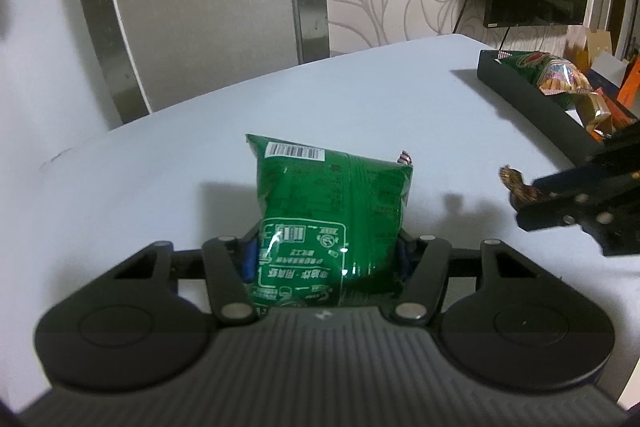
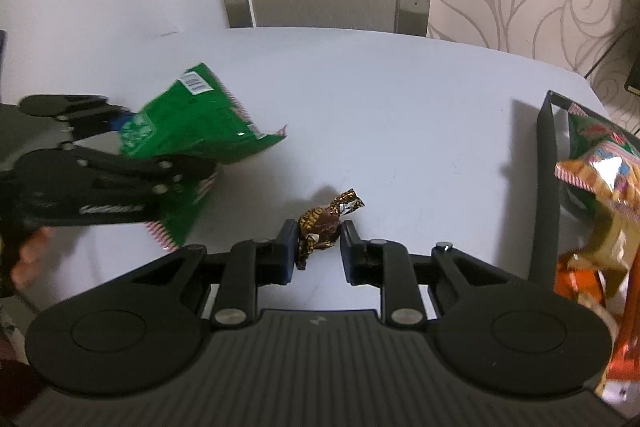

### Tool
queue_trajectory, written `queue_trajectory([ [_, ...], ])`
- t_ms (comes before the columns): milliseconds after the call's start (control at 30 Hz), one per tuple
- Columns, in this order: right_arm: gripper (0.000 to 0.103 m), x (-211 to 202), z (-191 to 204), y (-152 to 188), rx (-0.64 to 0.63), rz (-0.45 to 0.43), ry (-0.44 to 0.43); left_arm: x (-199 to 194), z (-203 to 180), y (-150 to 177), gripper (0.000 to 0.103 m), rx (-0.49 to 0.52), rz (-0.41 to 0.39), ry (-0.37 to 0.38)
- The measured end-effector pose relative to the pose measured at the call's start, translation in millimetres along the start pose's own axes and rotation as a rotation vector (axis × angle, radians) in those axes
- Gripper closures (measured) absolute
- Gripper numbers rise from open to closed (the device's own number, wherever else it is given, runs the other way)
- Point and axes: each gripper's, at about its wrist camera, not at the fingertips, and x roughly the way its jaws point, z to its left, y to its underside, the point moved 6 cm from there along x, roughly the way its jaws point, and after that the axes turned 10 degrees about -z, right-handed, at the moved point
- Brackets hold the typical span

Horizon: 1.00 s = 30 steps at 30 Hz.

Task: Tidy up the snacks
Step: 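Carry the green chip bag and brown candy over the black box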

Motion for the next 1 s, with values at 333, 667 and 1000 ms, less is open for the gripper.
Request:
queue_trajectory([
  [333,0.076,-54.6,-33.0,2.5,0.1,-0.089,0.076,0.9,-29.4,-24.7,0.041,0.011,-0.05,0.064],
  [667,0.076,-101.4,-106.7,23.6,0.199,-0.141,0.246,1.2,-65.3,-40.9,0.041,0.006,-0.082,0.137],
  [1000,0.077,-77.1,-129.3,48.6,0.082,-0.054,0.338,2.1,-83.5,-60.1,0.041,0.002,-0.104,0.172],
])
